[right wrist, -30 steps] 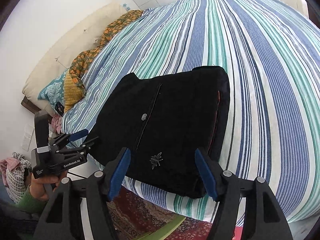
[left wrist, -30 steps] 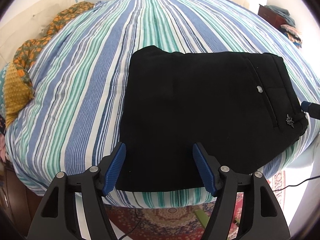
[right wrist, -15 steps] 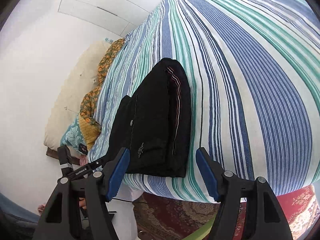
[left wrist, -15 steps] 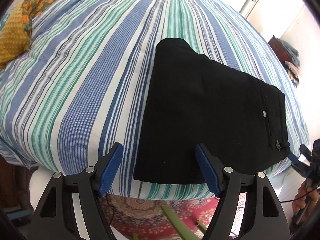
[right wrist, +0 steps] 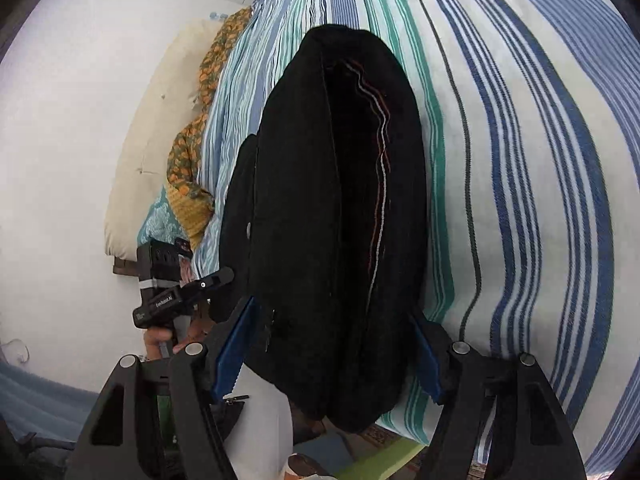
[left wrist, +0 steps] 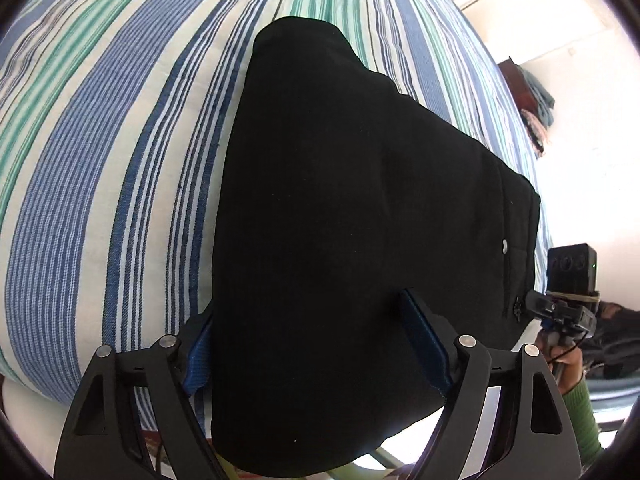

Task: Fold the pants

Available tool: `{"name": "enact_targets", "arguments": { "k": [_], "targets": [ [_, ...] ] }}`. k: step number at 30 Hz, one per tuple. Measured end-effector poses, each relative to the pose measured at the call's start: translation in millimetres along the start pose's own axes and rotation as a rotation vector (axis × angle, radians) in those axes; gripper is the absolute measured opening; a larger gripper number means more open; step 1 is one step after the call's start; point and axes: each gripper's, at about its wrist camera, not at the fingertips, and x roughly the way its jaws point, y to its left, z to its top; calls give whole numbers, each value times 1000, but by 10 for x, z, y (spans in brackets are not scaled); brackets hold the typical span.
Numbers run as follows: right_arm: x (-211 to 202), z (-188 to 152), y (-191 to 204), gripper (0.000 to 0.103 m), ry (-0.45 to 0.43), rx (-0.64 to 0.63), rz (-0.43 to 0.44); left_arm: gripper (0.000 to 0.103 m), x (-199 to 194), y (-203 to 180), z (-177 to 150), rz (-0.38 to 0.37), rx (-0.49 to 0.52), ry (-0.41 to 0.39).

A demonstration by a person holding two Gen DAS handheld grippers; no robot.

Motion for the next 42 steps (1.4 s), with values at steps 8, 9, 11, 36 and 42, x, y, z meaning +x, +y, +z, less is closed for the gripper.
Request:
{"name": "enact_targets", "arguments": {
  "k": [8,9,11,36,42],
  "targets": [
    [-5,34,182,37,32,-76,49,29,-546,-342,56,-78,95,-98],
    [-47,56,240,36,17,-81,62,29,-638,-391,100,-98,105,-117],
    [-150,130,362,35,-11,-100,90,29,-800,-514,228,-120,125,-157],
    [-1300,-56,63,103,-391,-288,-645,99,-817,-506,-348,590,272,-575],
    [-1187,9,657,103,-454,-341,-734,100,-972,-1196,-339,648,319,-668]
  ]
}}
